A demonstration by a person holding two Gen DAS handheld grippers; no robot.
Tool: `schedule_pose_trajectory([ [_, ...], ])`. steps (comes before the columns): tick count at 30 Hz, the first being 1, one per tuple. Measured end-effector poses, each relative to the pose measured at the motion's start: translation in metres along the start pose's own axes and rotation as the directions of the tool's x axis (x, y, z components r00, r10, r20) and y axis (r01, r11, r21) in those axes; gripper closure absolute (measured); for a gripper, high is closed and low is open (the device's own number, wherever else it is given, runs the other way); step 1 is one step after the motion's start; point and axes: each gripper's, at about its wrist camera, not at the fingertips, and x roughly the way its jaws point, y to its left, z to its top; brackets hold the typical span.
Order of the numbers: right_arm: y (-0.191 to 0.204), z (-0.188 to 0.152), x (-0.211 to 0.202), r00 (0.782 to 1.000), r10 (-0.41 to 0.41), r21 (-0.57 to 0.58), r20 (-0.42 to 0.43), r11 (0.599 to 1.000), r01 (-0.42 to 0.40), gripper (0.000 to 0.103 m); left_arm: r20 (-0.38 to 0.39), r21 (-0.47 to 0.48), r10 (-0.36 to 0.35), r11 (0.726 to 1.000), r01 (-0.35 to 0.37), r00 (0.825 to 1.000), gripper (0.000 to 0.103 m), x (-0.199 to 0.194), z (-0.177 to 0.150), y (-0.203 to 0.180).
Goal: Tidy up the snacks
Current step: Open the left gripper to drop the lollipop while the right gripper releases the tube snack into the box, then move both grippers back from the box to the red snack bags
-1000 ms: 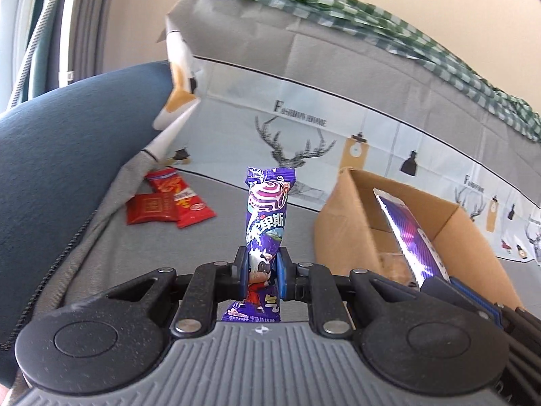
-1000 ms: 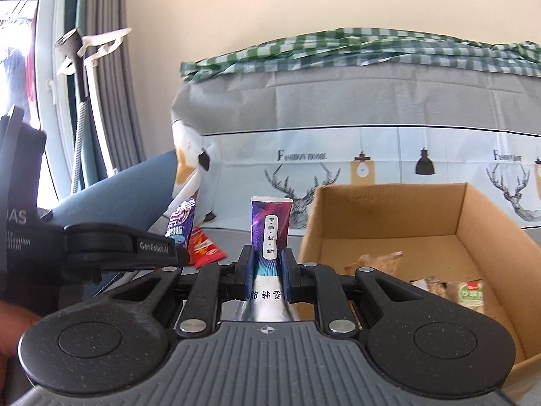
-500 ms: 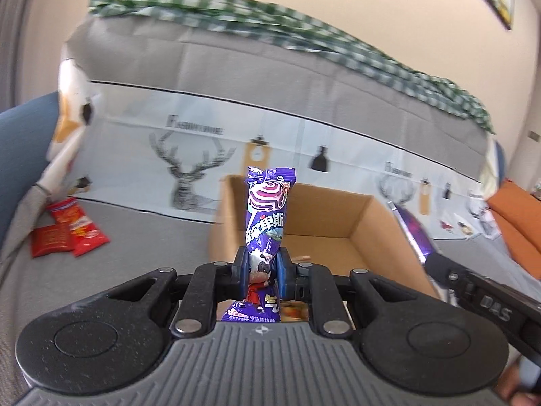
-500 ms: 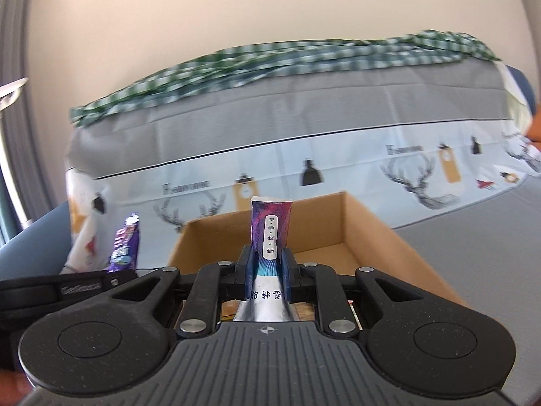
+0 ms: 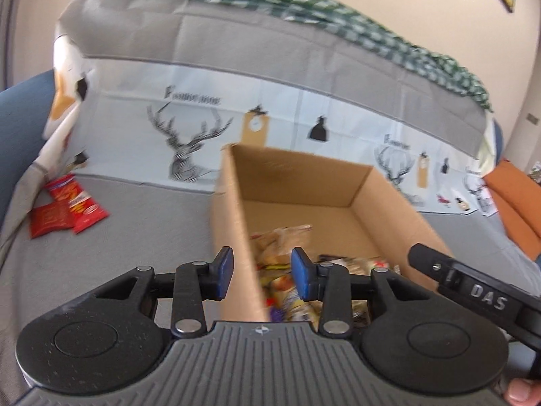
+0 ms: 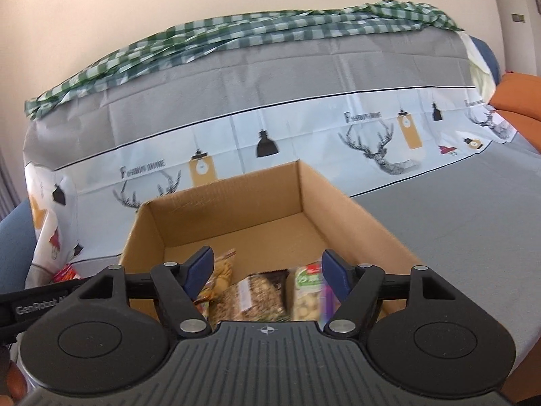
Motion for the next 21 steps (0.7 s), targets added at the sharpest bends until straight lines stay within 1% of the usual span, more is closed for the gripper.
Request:
schedule_pose_trajectory([
  [1, 0.006, -0.001, 0.000, 1.000, 0.013, -0.008, -0.011, 1.000, -0.014, 0.028, -0.011, -0.013, 0.015, 1.000, -0.015, 1.000, 0.068, -0.001, -0.001, 0.006],
  [2, 0.012, -0.003, -0.001, 0.999, 0.028, -0.016, -0.019, 0.999, -0.028, 0.027, -0.028, -0.030, 0.026, 0.999, -0.027, 0.999, 0.076, -0.003, -0.002, 0.016],
  [3, 0.018, -0.004, -0.001, 0.999, 0.040, -0.027, -0.025, 0.999, -0.041, 0.027, -0.043, -0.042, 0.035, 0.998, -0.037, 0.998, 0.080, -0.004, -0.002, 0.024],
  [4, 0.025, -0.006, -0.002, 0.998, 0.053, -0.039, -0.029, 0.998, -0.054, 0.027, -0.059, -0.052, 0.042, 0.998, -0.045, 0.997, 0.080, -0.006, -0.002, 0.031],
  [6, 0.038, -0.008, -0.004, 0.996, 0.078, -0.058, -0.036, 0.995, -0.080, 0.027, -0.104, -0.078, 0.045, 0.995, -0.054, 0.994, 0.086, -0.005, 0.006, 0.047],
  [8, 0.049, -0.009, -0.005, 0.994, 0.103, -0.066, -0.044, 0.992, -0.106, 0.027, -0.127, -0.076, 0.053, 0.995, -0.062, 0.991, 0.086, -0.001, 0.025, 0.060],
  [10, 0.059, -0.009, -0.007, 0.990, 0.134, -0.069, -0.050, 0.988, -0.137, 0.027, -0.121, -0.025, 0.088, 0.995, -0.092, 0.989, 0.086, 0.004, 0.050, 0.069],
  [12, 0.068, -0.011, -0.009, 0.986, 0.155, -0.077, -0.054, 0.984, -0.159, 0.027, -0.087, -0.019, 0.110, 0.994, -0.112, 0.990, 0.086, 0.009, 0.072, 0.081],
  [14, 0.076, -0.014, -0.012, 0.983, 0.172, -0.093, -0.061, 0.980, -0.178, 0.027, -0.060, -0.009, 0.130, 0.991, -0.130, 0.990, 0.085, 0.020, 0.083, 0.094],
  [16, 0.083, -0.018, -0.013, 0.981, 0.181, -0.110, -0.070, 0.976, -0.188, 0.027, -0.061, -0.006, 0.172, 0.985, -0.172, 0.983, 0.085, 0.035, 0.078, 0.106],
  [18, 0.088, -0.020, -0.013, 0.979, 0.188, -0.127, -0.079, 0.972, -0.197, 0.027, -0.082, -0.001, 0.206, 0.978, -0.207, 0.975, 0.085, 0.055, 0.061, 0.119],
  [19, 0.090, -0.021, -0.013, 0.978, 0.189, -0.132, -0.085, 0.971, -0.199, 0.027, -0.139, 0.005, 0.231, 0.972, -0.233, 0.963, 0.085, 0.067, 0.052, 0.124],
  [20, 0.091, -0.021, -0.013, 0.977, 0.193, -0.133, -0.091, 0.970, -0.204, 0.027, -0.226, -0.022, 0.268, 0.960, -0.280, 0.936, 0.085, 0.079, 0.050, 0.134],
  [21, 0.092, -0.021, -0.013, 0.975, 0.201, -0.132, -0.096, 0.968, -0.212, 0.027, -0.231, -0.078, 0.259, 0.956, -0.283, 0.938, 0.085, 0.082, 0.051, 0.142],
])
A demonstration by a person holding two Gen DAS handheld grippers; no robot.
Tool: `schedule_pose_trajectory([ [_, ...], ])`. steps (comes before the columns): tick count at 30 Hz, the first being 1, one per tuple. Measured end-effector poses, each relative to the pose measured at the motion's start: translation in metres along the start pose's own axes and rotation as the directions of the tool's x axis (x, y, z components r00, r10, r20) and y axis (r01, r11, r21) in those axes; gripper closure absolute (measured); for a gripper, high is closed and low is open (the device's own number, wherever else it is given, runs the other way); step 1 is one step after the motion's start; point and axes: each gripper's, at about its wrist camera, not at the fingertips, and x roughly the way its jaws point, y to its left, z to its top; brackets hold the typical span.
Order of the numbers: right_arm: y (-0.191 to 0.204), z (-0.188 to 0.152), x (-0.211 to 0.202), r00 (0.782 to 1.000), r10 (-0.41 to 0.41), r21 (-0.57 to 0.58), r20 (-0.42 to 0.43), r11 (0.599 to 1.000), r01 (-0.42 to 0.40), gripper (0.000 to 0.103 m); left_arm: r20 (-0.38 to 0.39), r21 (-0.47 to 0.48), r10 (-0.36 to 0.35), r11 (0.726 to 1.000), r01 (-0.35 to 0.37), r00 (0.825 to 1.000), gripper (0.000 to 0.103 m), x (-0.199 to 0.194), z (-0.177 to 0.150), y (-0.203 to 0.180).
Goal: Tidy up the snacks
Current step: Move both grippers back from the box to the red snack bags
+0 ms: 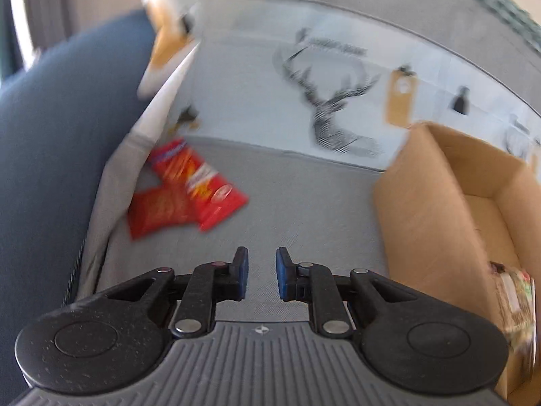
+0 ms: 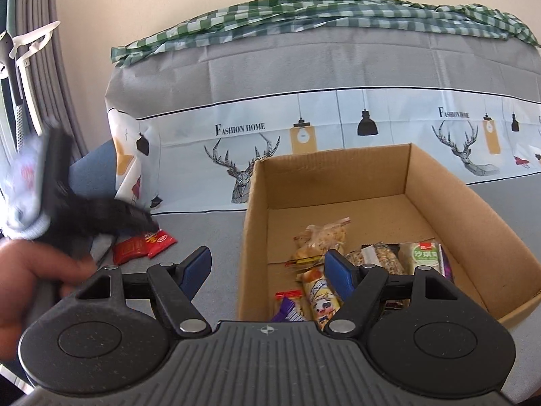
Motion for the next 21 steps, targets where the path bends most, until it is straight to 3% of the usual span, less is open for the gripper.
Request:
schedule_pose_trajectory([
  [2, 0.003, 0.001, -0.001, 1.000, 0.018, -0.009, -0.003, 1.000, -0.018, 0.027, 0.040, -0.030, -0.010, 0.999, 0.011, 0.999, 0.080, 0.004, 0.009, 0.007],
  [5, 0.008, 0.004, 0.000, 0.999, 0.043, -0.026, 0.001, 0.999, -0.043, 0.027, 0.089, 0.034, 0.085, 0.996, -0.088, 0.992, 0.073, 0.016, 0.017, 0.004],
  [10, 0.011, 0.009, 0.007, 0.998, 0.055, -0.012, 0.021, 0.998, -0.055, 0.027, 0.065, -0.032, 0.129, 0.991, -0.127, 0.990, 0.065, 0.037, 0.027, 0.014],
  [14, 0.014, 0.009, 0.012, 0.997, 0.060, 0.018, 0.043, 0.998, -0.061, 0.027, 0.053, -0.045, 0.153, 0.988, -0.151, 0.987, 0.038, 0.047, 0.034, 0.010],
  [21, 0.026, 0.007, 0.017, 0.994, 0.093, -0.005, 0.060, 0.996, -0.092, 0.028, -0.022, -0.131, 0.249, 0.959, -0.249, 0.968, 0.025, 0.070, 0.041, 0.024],
])
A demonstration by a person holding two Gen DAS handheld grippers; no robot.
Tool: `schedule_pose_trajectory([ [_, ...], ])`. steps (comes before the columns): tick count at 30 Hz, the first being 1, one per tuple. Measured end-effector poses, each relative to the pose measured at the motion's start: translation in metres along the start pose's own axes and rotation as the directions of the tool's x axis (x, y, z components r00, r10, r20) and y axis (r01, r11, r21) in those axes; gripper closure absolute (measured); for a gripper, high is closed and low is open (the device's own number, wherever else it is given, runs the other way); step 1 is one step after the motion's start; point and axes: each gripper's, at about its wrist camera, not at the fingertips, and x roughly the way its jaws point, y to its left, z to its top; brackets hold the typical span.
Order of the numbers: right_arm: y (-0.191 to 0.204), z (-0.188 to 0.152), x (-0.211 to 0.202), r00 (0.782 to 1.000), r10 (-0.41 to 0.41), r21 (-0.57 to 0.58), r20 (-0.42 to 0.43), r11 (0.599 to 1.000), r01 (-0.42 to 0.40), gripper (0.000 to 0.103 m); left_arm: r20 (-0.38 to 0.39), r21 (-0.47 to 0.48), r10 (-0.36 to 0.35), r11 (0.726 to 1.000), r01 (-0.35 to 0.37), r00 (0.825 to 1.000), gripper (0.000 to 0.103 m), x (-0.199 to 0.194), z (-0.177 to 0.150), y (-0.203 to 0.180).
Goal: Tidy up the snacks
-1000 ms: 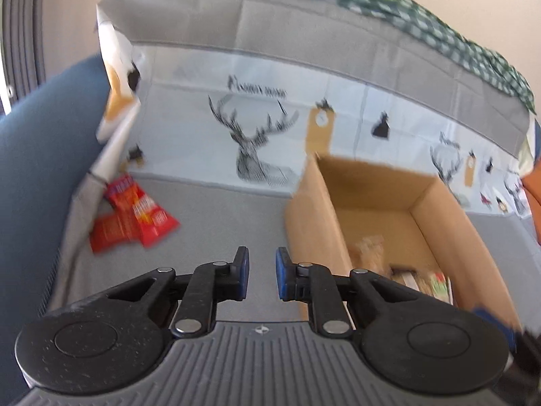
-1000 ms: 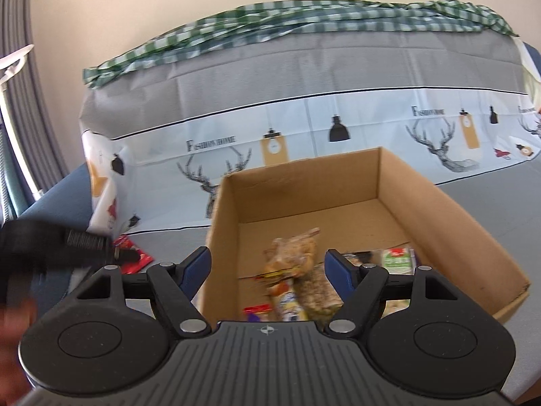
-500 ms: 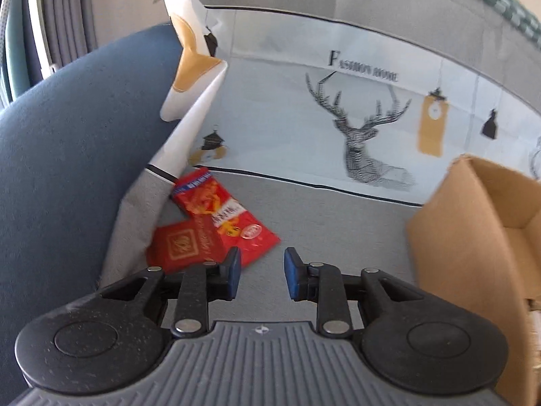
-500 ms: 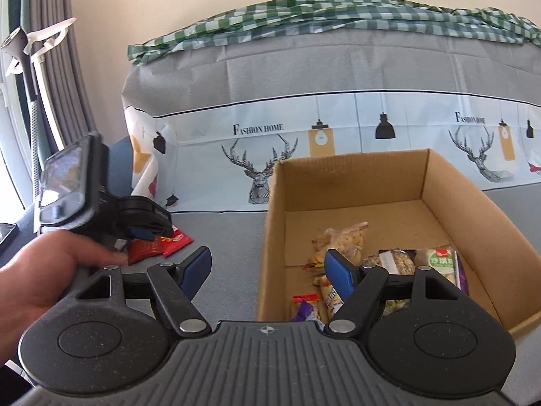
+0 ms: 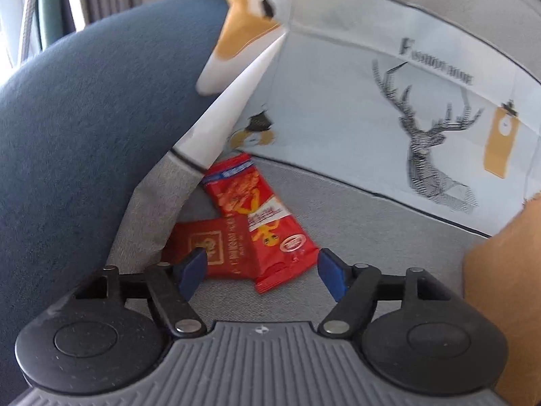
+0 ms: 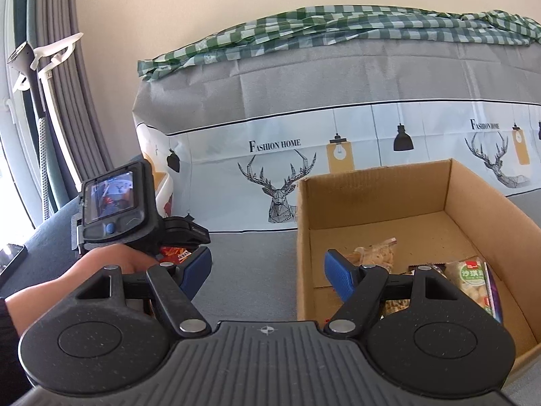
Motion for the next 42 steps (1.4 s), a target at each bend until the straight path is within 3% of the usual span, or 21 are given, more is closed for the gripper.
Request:
schedule_pose_trajectory([
  [3, 0.004, -0.002, 0.003, 1.000, 0.010, -0.016, -0.005, 1.000, -0.010, 0.028, -0.031, -0.065, 0.055, 0.996, -0.057, 0.998, 0.021, 0.012, 0.003, 0.012],
  [10, 0.014, -0.004, 0.008, 0.999, 0.033, -0.046, -0.015, 0.998, -0.034, 0.027, -0.114, -0.200, 0.023, 0.979, -0.046, 0.993, 0.020, 0.044, 0.013, 0.043],
  [16, 0.019, -0.004, 0.011, 0.999, 0.042, -0.059, -0.034, 0.997, -0.044, 0.028, -0.137, -0.274, -0.001, 0.961, -0.037, 0.991, 0.036, 0.036, 0.012, 0.059],
  [18, 0.018, 0.002, 0.014, 0.997, 0.045, -0.049, -0.056, 0.998, -0.048, 0.028, -0.165, -0.342, -0.028, 0.939, -0.030, 0.986, 0.038, 0.029, 0.008, 0.067],
  [21, 0.016, 0.021, 0.024, 0.995, 0.053, -0.011, -0.089, 0.998, -0.054, 0.028, -0.213, -0.463, -0.085, 0.886, -0.023, 0.973, 0.038, 0.012, -0.005, 0.081],
  [24, 0.018, 0.054, 0.044, 0.992, 0.068, -0.003, -0.107, 0.998, -0.069, 0.028, -0.241, -0.534, -0.087, 0.843, -0.058, 0.967, 0.038, -0.006, -0.026, 0.088],
  [26, 0.022, 0.079, 0.065, 0.987, 0.103, -0.004, -0.121, 0.995, -0.104, 0.035, -0.258, -0.561, -0.085, 0.824, -0.078, 0.962, 0.038, -0.010, -0.036, 0.091],
  [29, 0.040, 0.108, 0.111, 0.964, 0.172, -0.057, -0.203, 0.981, -0.187, 0.055, -0.266, -0.574, -0.083, 0.814, -0.089, 0.961, 0.038, -0.010, -0.039, 0.092],
  [31, 0.058, 0.116, 0.145, 0.939, 0.209, -0.107, -0.274, 0.964, -0.245, 0.056, -0.269, -0.594, -0.087, 0.799, -0.094, 0.959, 0.038, -0.012, -0.044, 0.097],
  [35, 0.102, 0.102, 0.214, 0.868, 0.233, -0.214, -0.439, 0.911, -0.352, 0.050, -0.276, -0.609, -0.094, 0.787, -0.099, 0.957, 0.038, -0.012, -0.043, 0.099],
  [38, 0.131, 0.077, 0.259, 0.836, 0.199, -0.282, -0.511, 0.880, -0.382, 0.036, -0.278, -0.609, -0.091, 0.786, -0.102, 0.956, 0.038, -0.003, -0.042, 0.098],
  [42, 0.149, 0.043, 0.309, 0.779, 0.169, -0.302, -0.604, 0.856, -0.420, 0.031, -0.280, -0.604, -0.096, 0.791, -0.098, 0.955, 0.038, -0.005, -0.041, 0.099],
])
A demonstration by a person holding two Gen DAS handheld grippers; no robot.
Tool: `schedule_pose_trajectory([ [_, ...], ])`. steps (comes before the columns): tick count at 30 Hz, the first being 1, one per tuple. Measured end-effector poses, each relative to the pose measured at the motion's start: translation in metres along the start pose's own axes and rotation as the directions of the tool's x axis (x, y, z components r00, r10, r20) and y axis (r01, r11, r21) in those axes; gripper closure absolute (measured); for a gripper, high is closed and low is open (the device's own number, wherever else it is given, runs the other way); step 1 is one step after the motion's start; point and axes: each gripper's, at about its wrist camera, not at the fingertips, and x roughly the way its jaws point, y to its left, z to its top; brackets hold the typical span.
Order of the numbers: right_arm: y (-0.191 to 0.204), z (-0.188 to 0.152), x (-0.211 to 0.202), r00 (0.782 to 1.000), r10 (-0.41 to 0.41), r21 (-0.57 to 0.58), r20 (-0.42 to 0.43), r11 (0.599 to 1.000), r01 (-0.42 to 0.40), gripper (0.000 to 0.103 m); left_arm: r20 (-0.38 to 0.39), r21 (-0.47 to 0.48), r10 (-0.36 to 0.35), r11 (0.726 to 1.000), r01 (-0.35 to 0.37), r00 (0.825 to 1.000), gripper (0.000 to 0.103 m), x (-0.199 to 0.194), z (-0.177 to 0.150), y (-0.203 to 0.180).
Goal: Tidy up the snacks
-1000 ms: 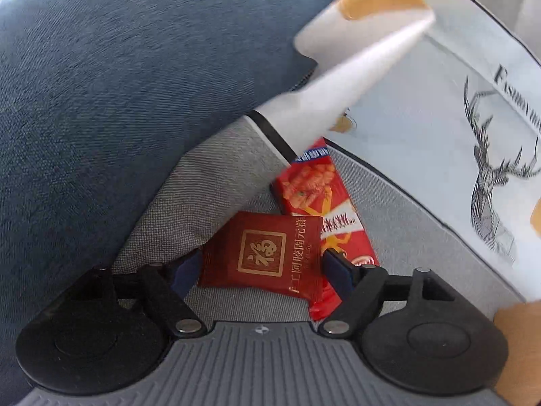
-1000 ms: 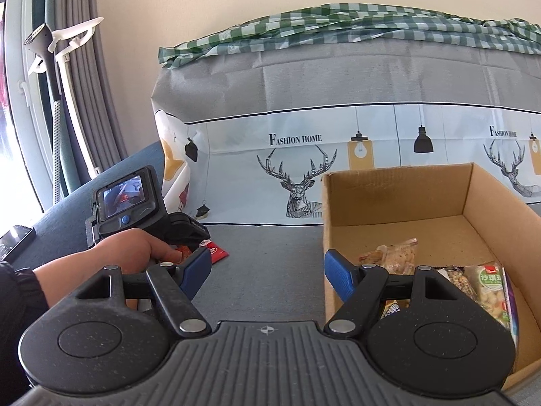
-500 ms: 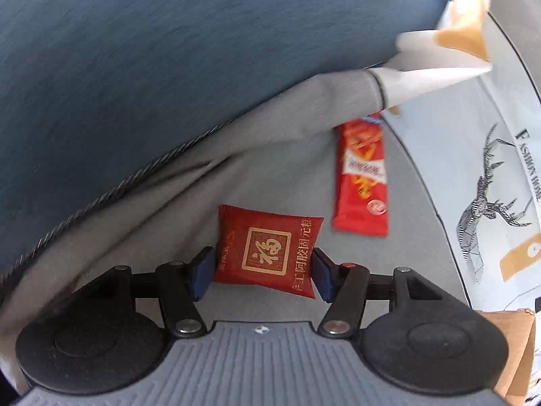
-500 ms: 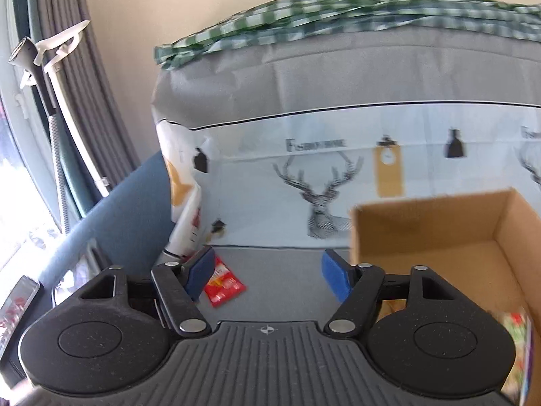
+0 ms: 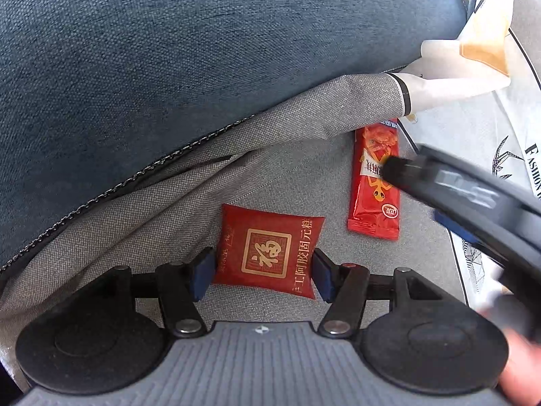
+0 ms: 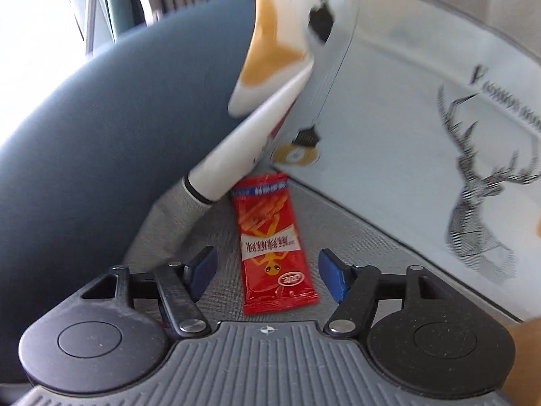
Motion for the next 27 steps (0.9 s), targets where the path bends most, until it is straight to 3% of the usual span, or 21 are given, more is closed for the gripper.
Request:
schedule_pose_trajectory([
  [4, -0.001, 0.001, 0.037, 0.998, 0.001, -0.030, -0.065, 1.000, -0.003, 0.024, -0.003, 0.001, 0.000, 1.000, 0.000, 1.000, 0.038, 0.001, 0.003, 0.001],
  [8, 0.000, -0.005, 0.057, 0.994, -0.017, -0.081, -0.112, 0.997, 0.008, 0.024, -0.006, 0.011, 0.005, 1.000, -0.005, 1.000, 0.037, 0.001, 0.003, -0.001],
  [9, 0.002, -0.007, 0.057, 0.995, -0.026, -0.097, -0.099, 0.995, 0.017, 0.026, -0.006, 0.011, 0.007, 1.000, -0.006, 1.000, 0.037, 0.002, 0.003, -0.002],
  [10, 0.004, -0.008, 0.056, 0.996, -0.030, -0.106, -0.088, 0.994, 0.021, 0.035, -0.004, 0.011, 0.008, 1.000, -0.008, 1.000, 0.037, 0.002, 0.004, -0.003],
  [11, 0.005, -0.009, 0.055, 0.997, -0.032, -0.111, -0.077, 0.994, 0.023, 0.048, -0.002, 0.009, 0.011, 1.000, -0.011, 1.000, 0.037, 0.002, 0.003, -0.005],
  [13, 0.005, -0.010, 0.050, 0.998, -0.025, -0.113, -0.058, 0.993, 0.019, 0.054, 0.002, 0.014, 0.016, 1.000, -0.016, 1.000, 0.037, 0.001, 0.001, -0.007],
  [20, -0.003, -0.021, 0.020, 0.997, -0.063, -0.056, -0.050, 0.997, 0.061, 0.059, 0.003, 0.023, 0.019, 1.000, -0.019, 1.000, 0.037, 0.003, -0.002, -0.013],
  [27, -0.019, -0.042, -0.043, 0.991, -0.135, 0.051, -0.017, 0.989, 0.136, 0.059, -0.002, 0.041, 0.014, 0.999, -0.014, 1.000, 0.037, -0.003, 0.000, -0.017],
])
